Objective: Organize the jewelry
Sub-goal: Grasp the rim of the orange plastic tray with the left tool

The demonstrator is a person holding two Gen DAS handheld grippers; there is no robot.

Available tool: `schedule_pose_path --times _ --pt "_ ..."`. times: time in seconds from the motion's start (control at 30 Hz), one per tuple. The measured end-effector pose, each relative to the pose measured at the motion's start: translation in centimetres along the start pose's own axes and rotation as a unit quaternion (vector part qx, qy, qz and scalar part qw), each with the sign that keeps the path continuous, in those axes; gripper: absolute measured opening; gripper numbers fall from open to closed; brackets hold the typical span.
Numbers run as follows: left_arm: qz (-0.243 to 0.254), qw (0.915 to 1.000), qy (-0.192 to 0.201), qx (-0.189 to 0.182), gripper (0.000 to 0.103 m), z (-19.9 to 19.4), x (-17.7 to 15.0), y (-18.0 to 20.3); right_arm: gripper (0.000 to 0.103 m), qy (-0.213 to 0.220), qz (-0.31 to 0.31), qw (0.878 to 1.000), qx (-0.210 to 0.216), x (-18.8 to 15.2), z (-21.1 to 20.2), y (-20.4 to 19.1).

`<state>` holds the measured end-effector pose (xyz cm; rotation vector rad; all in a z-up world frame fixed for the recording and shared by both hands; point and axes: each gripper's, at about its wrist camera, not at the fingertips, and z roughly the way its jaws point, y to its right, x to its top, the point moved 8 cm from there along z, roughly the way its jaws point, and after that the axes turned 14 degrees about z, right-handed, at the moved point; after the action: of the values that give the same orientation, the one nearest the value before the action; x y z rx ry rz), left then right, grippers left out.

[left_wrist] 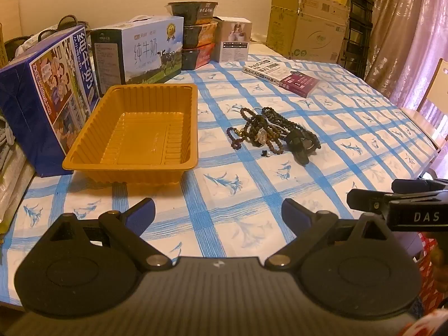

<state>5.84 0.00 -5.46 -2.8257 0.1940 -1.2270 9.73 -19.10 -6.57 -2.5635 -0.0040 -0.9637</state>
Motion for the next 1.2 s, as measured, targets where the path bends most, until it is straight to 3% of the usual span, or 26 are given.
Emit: schedule_pose_path --times 0.47,0.67,0.9,1.1,1.2 --pt "-0.021 0.9997 0.001 0.011 0.096 1.8 -0.5 -2.5 0.103 0.008 0.000 1.000 -0.011 0.4 2.1 1.1" --pt "-0.066 0.9973 0.005 0.032 0.096 2.8 -1.7 -6.8 0.103 0.007 0.020 1.000 -0.019 0.9 4.4 2.3" --pt "-0.098 0.9906 0.021 0.093 0.091 4.8 -3.6 -12.2 0.103 0.027 0.033 0.999 -0.011 2.2 6.8 2.7" --pt "-0.134 0.9849 0.031 0.105 0.084 6.3 -4.2 -15.6 0.103 0.043 0.044 0.998 -0.004 3.0 8.9 2.6" --pt "-0.171 0.9782 0.042 0.110 0.084 7.1 -4.5 -17.4 0.103 0.036 0.038 0.999 -0.005 3.3 10.0 2.4"
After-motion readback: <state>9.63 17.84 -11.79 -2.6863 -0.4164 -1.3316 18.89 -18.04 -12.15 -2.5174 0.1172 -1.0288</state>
